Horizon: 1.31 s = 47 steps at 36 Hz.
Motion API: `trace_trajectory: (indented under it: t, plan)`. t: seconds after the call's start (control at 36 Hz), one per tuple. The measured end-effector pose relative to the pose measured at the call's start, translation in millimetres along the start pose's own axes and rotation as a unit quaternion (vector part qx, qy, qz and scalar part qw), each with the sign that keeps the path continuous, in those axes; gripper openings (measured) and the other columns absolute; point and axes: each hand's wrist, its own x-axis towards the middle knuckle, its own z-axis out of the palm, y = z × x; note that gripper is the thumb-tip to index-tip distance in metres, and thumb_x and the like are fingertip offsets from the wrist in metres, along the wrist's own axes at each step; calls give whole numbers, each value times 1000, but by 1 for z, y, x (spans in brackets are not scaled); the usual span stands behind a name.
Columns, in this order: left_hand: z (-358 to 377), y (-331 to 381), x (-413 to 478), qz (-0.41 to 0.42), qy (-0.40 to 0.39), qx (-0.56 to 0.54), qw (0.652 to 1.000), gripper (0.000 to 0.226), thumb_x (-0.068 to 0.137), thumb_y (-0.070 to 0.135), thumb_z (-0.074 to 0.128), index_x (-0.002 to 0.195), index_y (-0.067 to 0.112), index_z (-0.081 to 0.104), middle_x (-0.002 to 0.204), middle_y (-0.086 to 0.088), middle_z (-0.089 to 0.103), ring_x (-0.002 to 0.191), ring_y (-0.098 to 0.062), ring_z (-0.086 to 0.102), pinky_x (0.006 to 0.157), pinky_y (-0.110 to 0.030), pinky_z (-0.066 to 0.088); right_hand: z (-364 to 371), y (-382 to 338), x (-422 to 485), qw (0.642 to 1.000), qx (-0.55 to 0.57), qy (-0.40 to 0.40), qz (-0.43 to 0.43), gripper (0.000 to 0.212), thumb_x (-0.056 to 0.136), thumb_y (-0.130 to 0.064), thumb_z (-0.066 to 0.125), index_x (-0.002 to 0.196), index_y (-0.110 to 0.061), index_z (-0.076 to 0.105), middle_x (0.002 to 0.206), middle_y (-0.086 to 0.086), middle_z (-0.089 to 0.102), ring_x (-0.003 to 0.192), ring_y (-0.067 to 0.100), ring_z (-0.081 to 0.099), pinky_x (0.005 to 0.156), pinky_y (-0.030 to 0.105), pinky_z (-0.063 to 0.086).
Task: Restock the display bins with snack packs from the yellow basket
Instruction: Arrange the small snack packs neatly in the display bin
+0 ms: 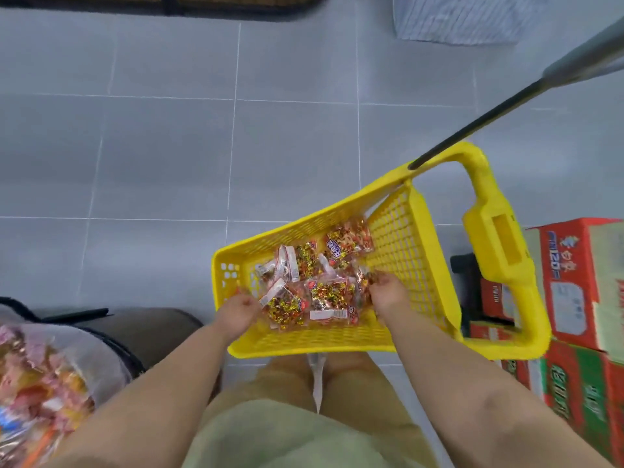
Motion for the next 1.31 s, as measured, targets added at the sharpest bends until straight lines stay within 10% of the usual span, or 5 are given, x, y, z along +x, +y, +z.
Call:
trace_trajectory:
  t: [0.22, 0.58, 0.72, 1.0, 1.31]
  plan:
    - [2, 9, 30, -43, 14, -30, 999, 17, 91, 6, 51, 83, 3, 65, 75, -5, 58, 75, -24, 54, 68, -32, 41, 22, 13, 45, 996, -48, -30, 71, 69, 86, -17, 64, 145, -9, 28, 128, 13, 58, 117, 29, 55, 96, 32, 42]
    - [66, 11, 17, -97, 4, -97, 991, 17, 94, 12, 49, 92, 18, 65, 94, -8, 68, 90, -26, 62, 83, -37, 50, 21, 25, 58, 993, -109, -23, 39, 40, 91, -3, 45, 131, -9, 45, 120, 14, 61, 108, 32, 59, 78, 29, 42]
    - [77, 37, 13, -92, -6, -219, 971, 14, 97, 15, 50, 95, 17, 64, 86, -2, 67, 82, -19, 62, 71, -29, 50, -8, 19, 38, 994, -31, -3, -101, 34, 92, -15, 52, 126, -17, 49, 86, 1, 66, 68, 18, 61, 52, 24, 43]
    - [80, 76, 19, -91, -184, -398, 894, 56, 64, 37, 75, 117, 24, 64, 117, -6, 70, 118, -27, 60, 111, -51, 35, 3, 4, 31, 889, 301, -343, 42, 30, 84, -19, 69, 113, -14, 63, 103, 5, 73, 94, 21, 70, 76, 35, 57]
    - [85, 25, 32, -127, -50, -417, 899, 27, 92, 15, 64, 119, 16, 62, 100, -7, 75, 93, -26, 71, 92, -46, 53, 50, 9, 96, 993, -118, -8, -10, 51, 87, -29, 63, 130, -10, 45, 122, 12, 58, 108, 31, 58, 83, 35, 50]
